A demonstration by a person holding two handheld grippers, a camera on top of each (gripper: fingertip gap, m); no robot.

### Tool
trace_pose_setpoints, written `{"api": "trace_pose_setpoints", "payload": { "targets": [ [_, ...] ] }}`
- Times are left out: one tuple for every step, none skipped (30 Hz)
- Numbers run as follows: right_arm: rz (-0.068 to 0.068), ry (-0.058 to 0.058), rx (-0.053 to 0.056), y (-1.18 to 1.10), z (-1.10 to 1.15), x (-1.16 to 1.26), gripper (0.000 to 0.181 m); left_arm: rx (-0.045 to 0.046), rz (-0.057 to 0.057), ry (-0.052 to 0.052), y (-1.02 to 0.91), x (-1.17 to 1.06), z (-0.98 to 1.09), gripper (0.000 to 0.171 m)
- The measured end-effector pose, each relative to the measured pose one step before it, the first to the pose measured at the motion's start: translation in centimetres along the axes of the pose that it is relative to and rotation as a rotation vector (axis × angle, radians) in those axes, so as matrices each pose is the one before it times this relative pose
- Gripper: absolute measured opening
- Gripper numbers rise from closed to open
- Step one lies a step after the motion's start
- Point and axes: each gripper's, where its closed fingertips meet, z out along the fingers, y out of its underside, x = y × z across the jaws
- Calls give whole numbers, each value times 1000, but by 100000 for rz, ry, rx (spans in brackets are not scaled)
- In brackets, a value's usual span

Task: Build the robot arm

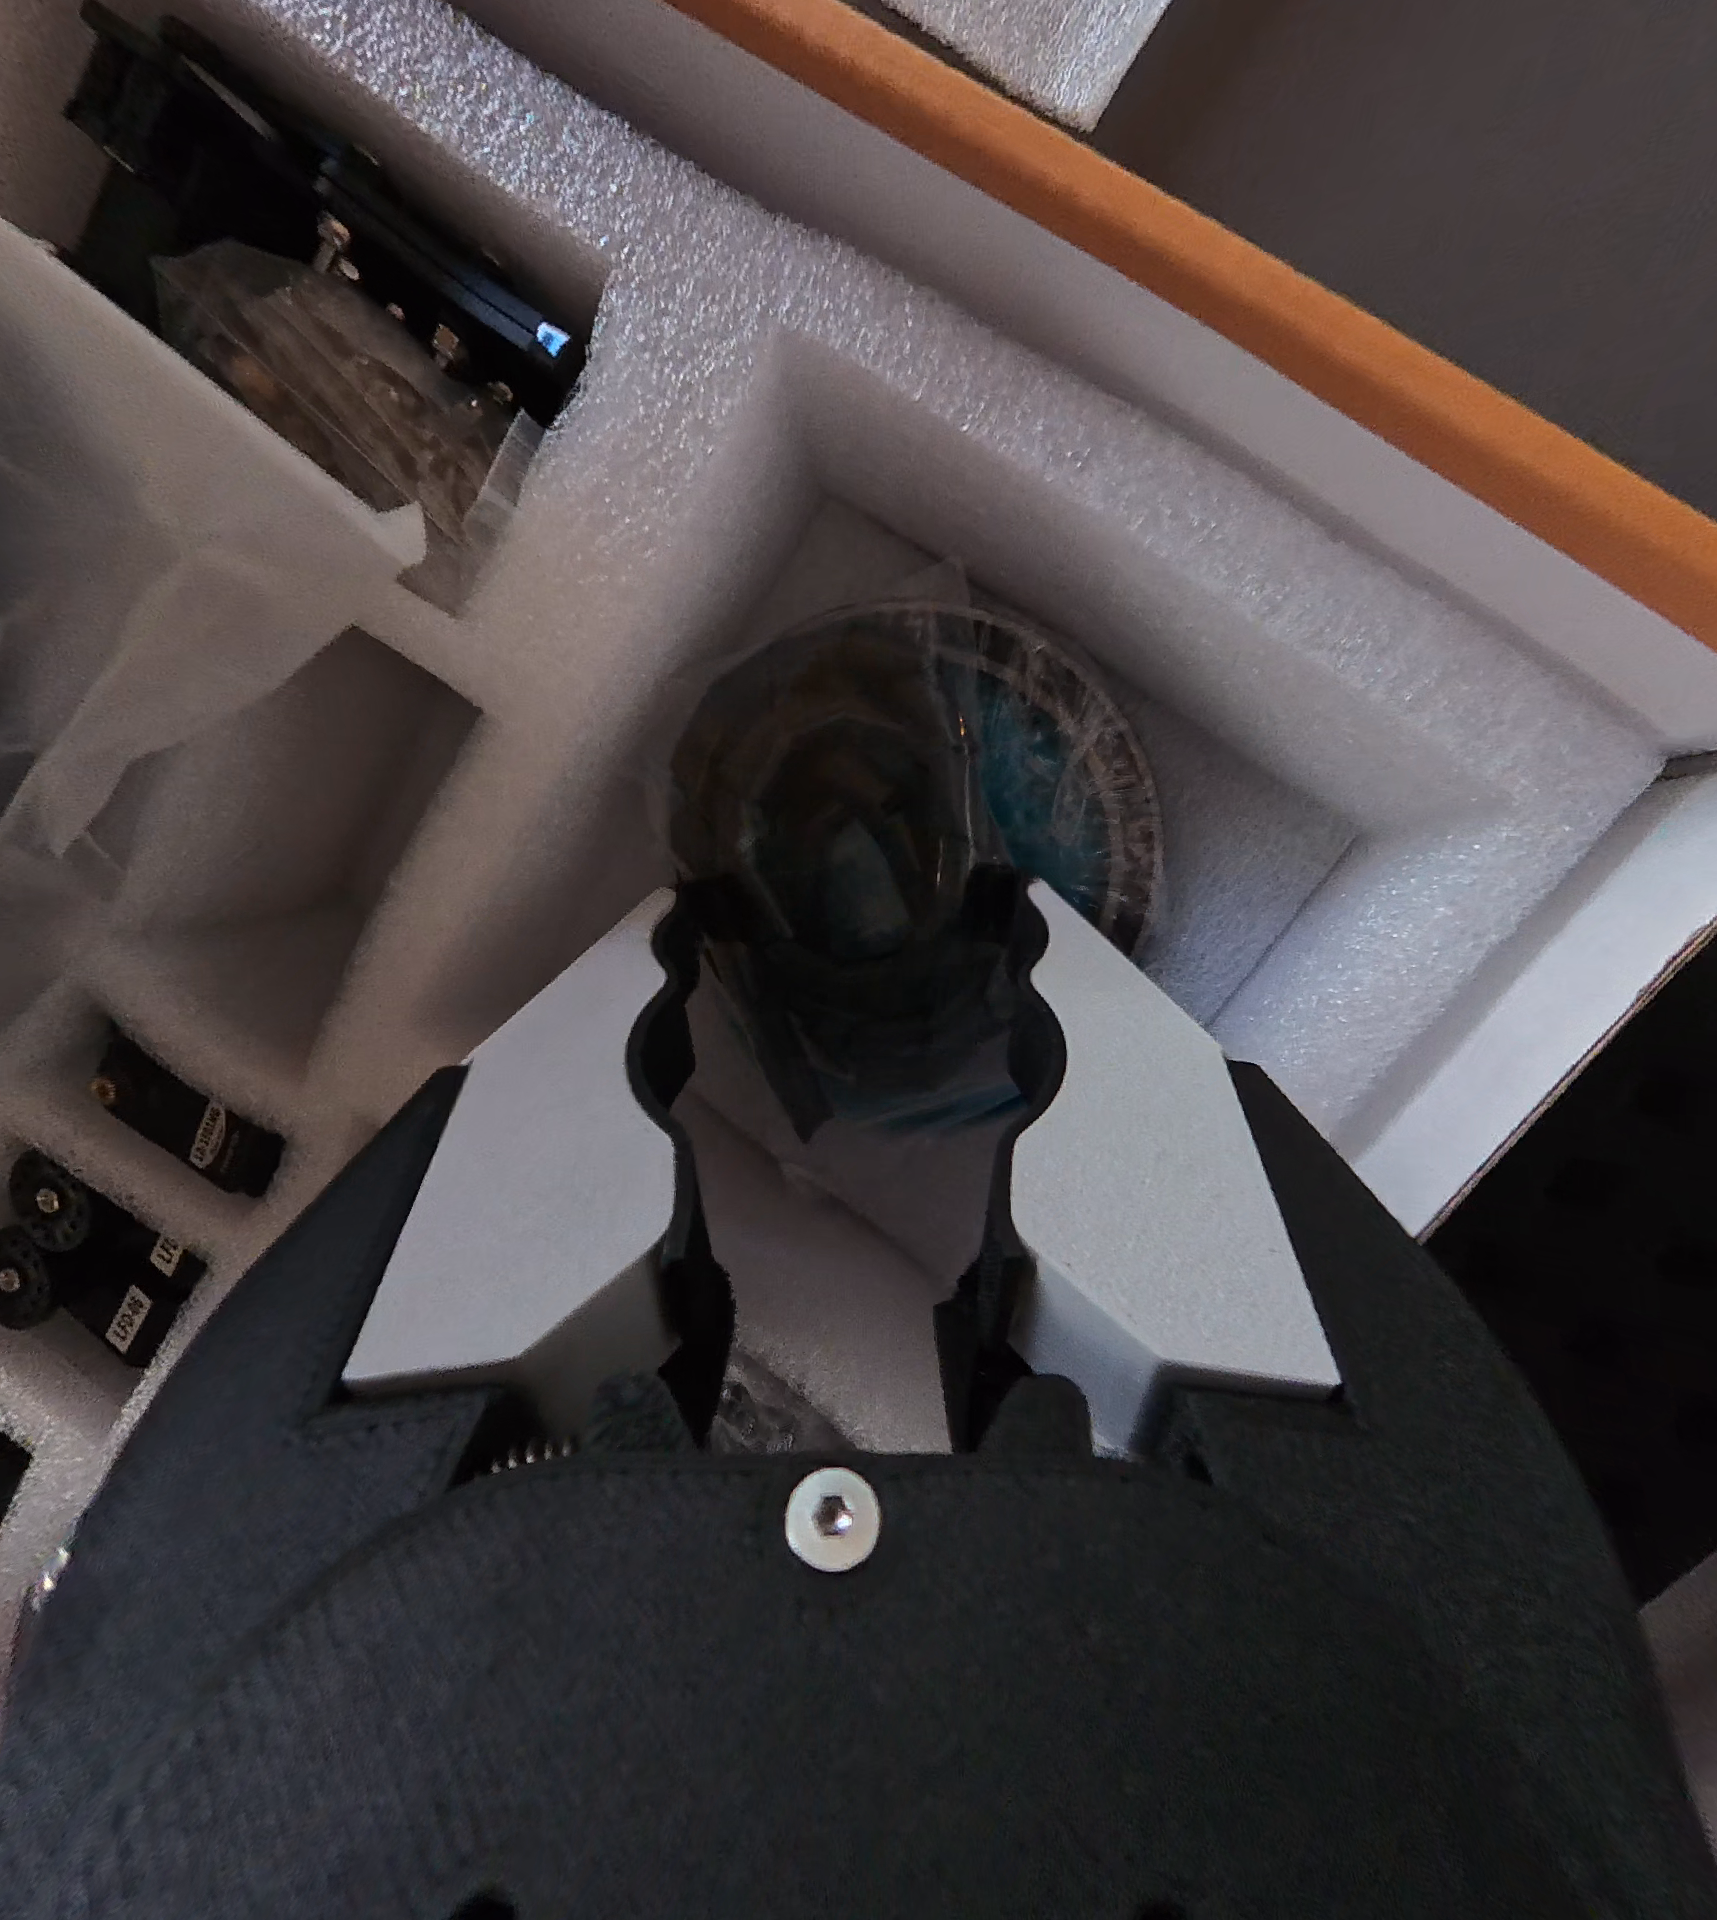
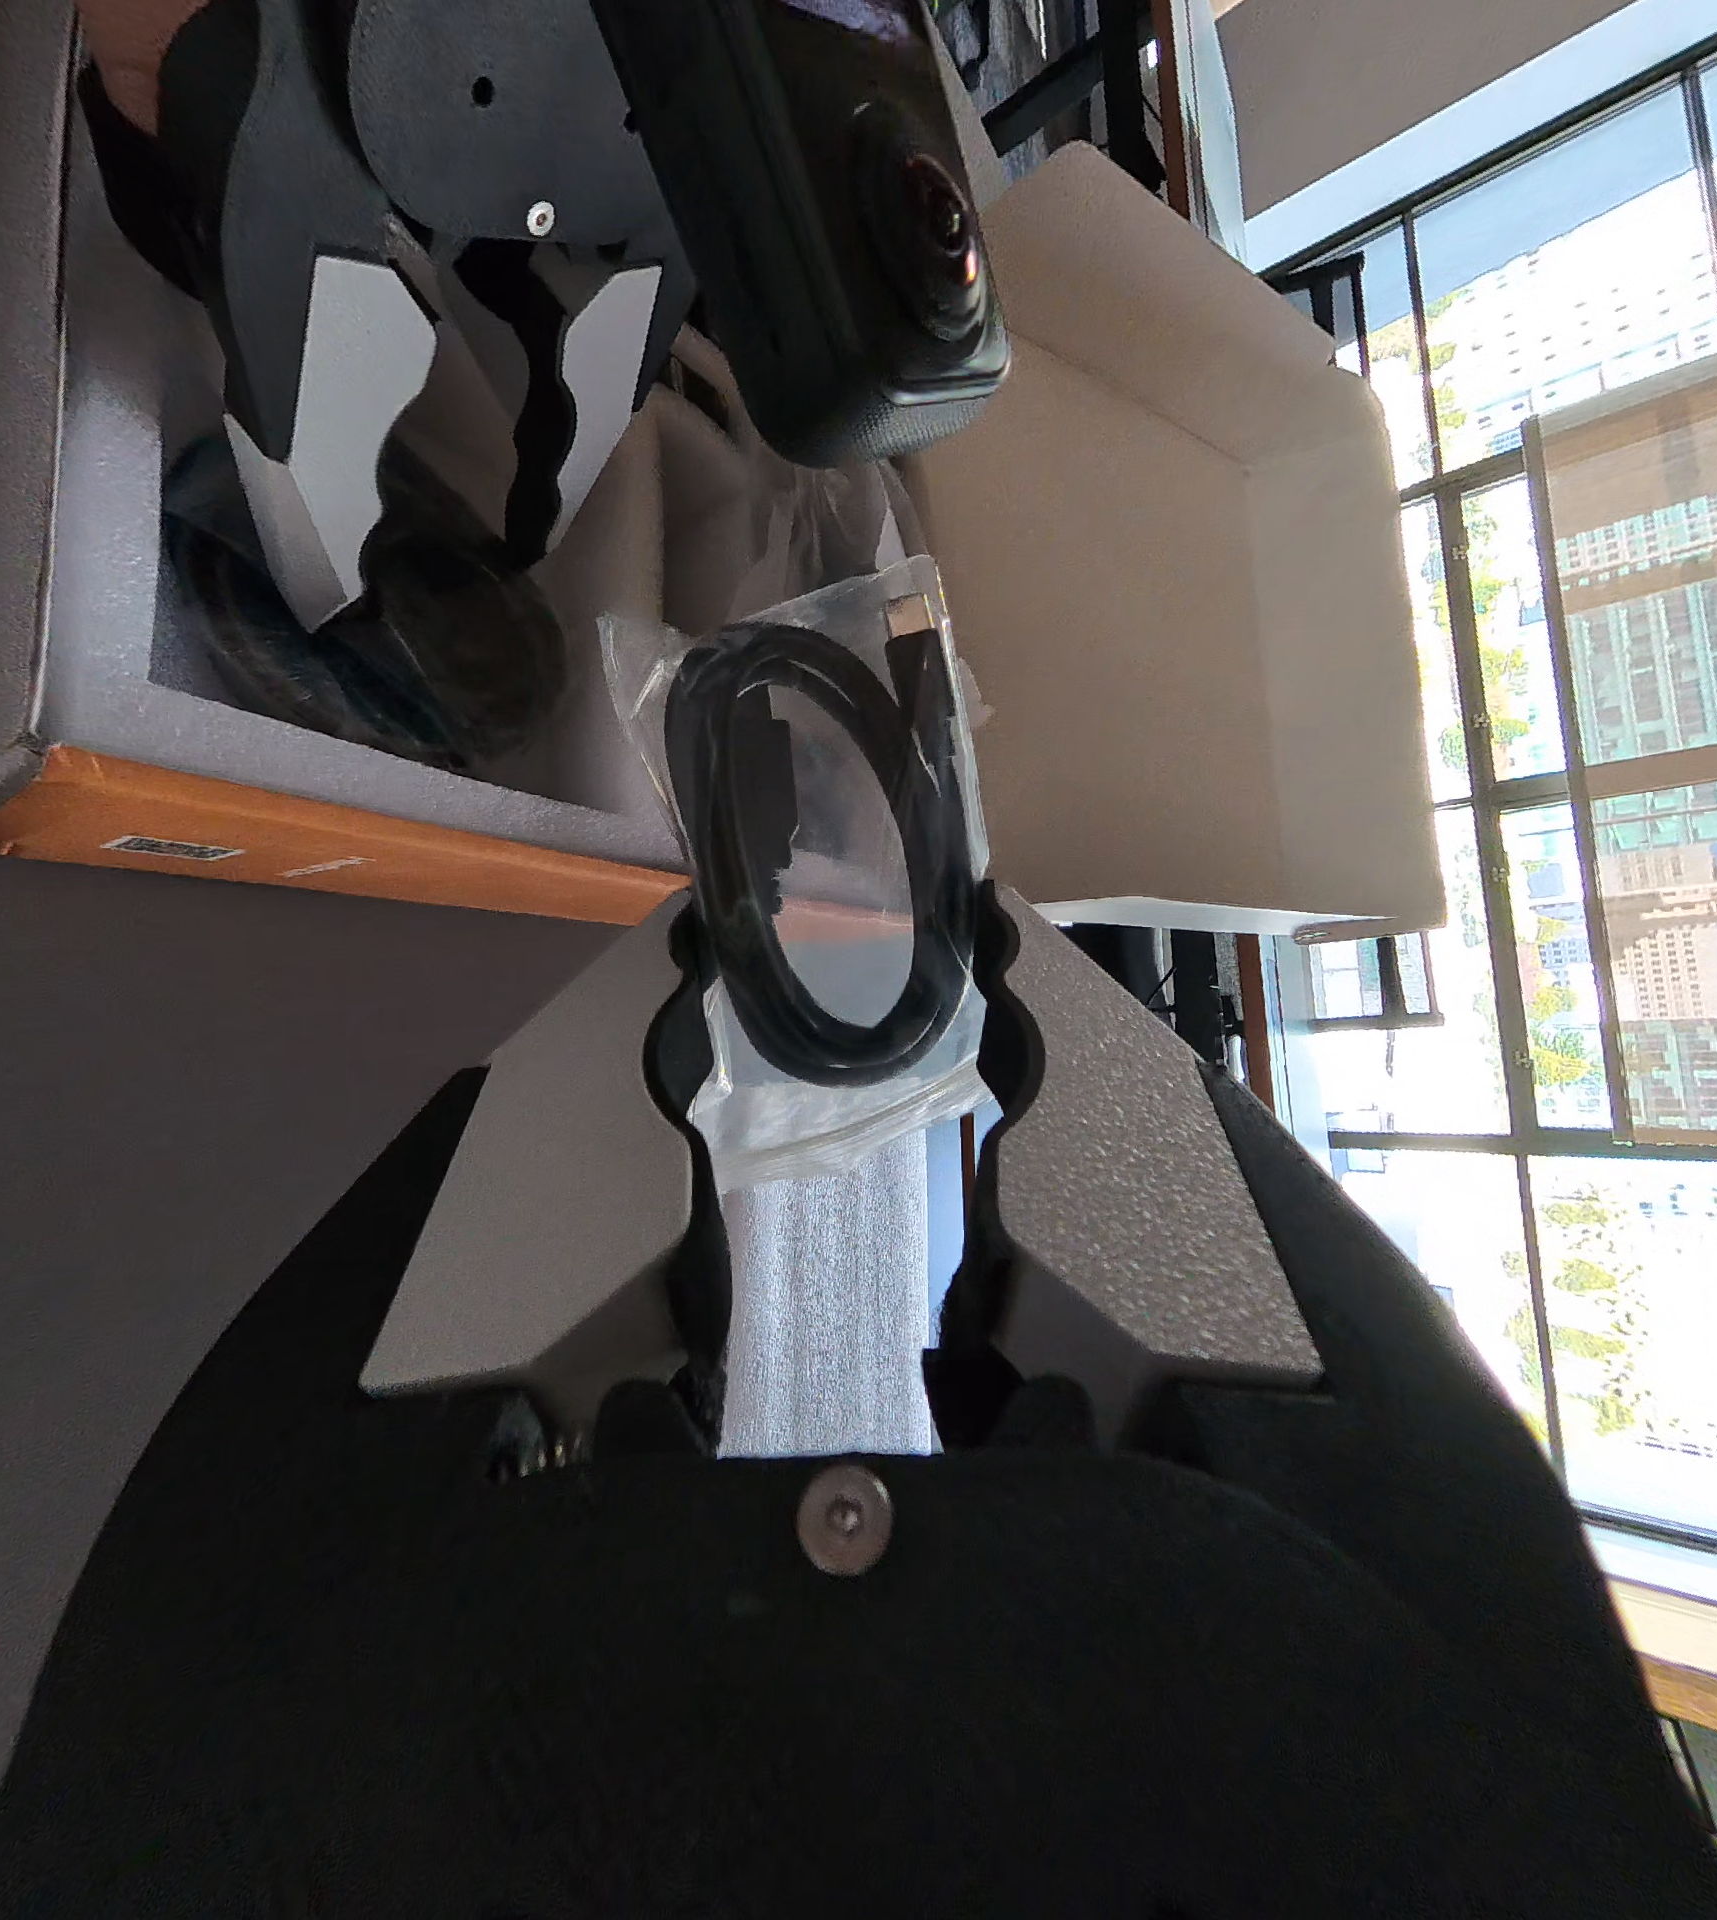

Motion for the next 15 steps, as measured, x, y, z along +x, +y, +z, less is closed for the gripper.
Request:
{"api": "trace_pose_setpoints", "payload": {
  "targets": [
    [179, -193, -416, 66, -86, -114, 49, 29, 1032, 344, -54, -20, -9, 55],
    [498, 21, -646, 156, -115, -62, 49, 663, 1179, 539, -61, -34, -53, 50],
    [456, 209, -691, 217, -149, -47, 49, 1548, 158, 1090, -108, -29, -126, 46],
    [600, 165, -624, 247, -178, -63, 49, 2106, -1002, 1848, -158, 30, -234, 43],
    [838, 195, -409, 260, -205, -64, 49, 2018, -1830, 2239, -133, 2, -320, 42],
    [989, 211, -135, 213, -238, -67, 49, 2007, -2575, 2409, -114, -43, -373, 40],
    [1022, 221, -63, 208, -259, -52, 49, 2641, -2695, 2084, -166, -154, -454, 40],
    [1040, 170, -13, 185, -259, -43, 49, 2903, -2582, 2090, -194, -175, -539, 38],
    [1058, 302, 0, 170, -254, -4, 49, 3037, -2811, 2283, -220, -179, -654, 38],
    [1129, 215, -68, 160, -225, 2, 48, 3950, -3131, 1872, -341, -263, -775, 37],
    [1011, 241, -146, 148, -190, 13, 49, 4660, -3467, 2414, -454, -194, -885, 37],
    [839, 382, -143, 138, -164, 3, 49, 4986, -4045, 3619, -531, 25, -961, 37],
    [901, 44, -134, 124, -118, -80, 48, 5309, -4551, 3836, -574, 110, -977, 37],
    [899, -205, 31, 94, -71, -138, 49, 5425, -4630, 3725, -573, 141, -982, 37],
    [930, -219, 197, 78, 17, -172, 48, 5169, -4355, 4207, -510, 284, -959, 37]
  ]
}}
